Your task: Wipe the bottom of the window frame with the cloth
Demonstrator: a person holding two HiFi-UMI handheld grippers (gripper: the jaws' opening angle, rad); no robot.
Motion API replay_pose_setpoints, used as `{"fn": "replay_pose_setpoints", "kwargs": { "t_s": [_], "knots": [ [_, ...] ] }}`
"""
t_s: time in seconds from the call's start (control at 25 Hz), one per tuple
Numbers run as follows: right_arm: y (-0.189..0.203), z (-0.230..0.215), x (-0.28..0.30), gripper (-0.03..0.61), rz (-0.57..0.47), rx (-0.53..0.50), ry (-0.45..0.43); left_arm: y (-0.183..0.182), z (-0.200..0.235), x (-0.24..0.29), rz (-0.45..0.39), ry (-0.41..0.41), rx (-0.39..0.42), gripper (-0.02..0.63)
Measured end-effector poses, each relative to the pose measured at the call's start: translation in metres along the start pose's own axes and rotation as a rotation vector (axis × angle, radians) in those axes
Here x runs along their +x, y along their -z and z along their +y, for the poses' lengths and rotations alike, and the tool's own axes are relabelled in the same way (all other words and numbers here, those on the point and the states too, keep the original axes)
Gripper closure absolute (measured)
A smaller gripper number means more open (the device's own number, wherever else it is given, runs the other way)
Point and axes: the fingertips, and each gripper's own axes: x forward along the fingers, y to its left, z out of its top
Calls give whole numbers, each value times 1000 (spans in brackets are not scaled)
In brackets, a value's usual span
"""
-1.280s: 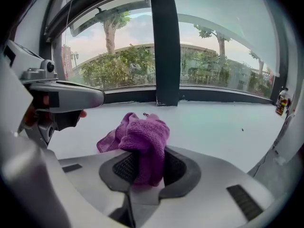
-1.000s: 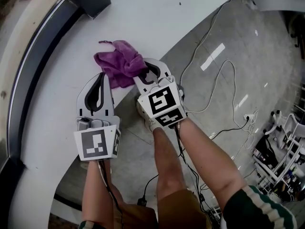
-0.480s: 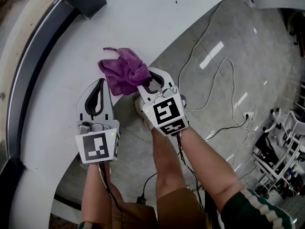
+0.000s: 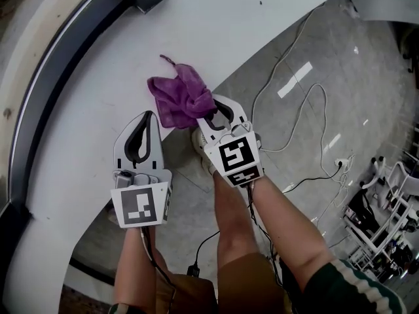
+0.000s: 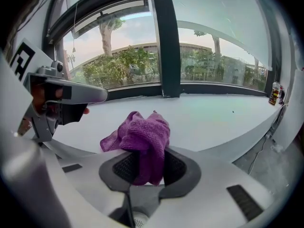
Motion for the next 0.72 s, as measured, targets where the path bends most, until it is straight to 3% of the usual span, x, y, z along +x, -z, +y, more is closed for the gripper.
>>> {"fn": "replay_pose_setpoints", "kwargs": {
  "t_s": [0.16, 0.72],
  "knots": [
    [11, 33, -3, 466, 12, -15, -21, 8, 5, -25, -11, 13, 13, 604],
    [18, 121, -3, 466, 48, -88, -76, 40, 67, -109, -20, -102, -59, 604]
  ]
}}
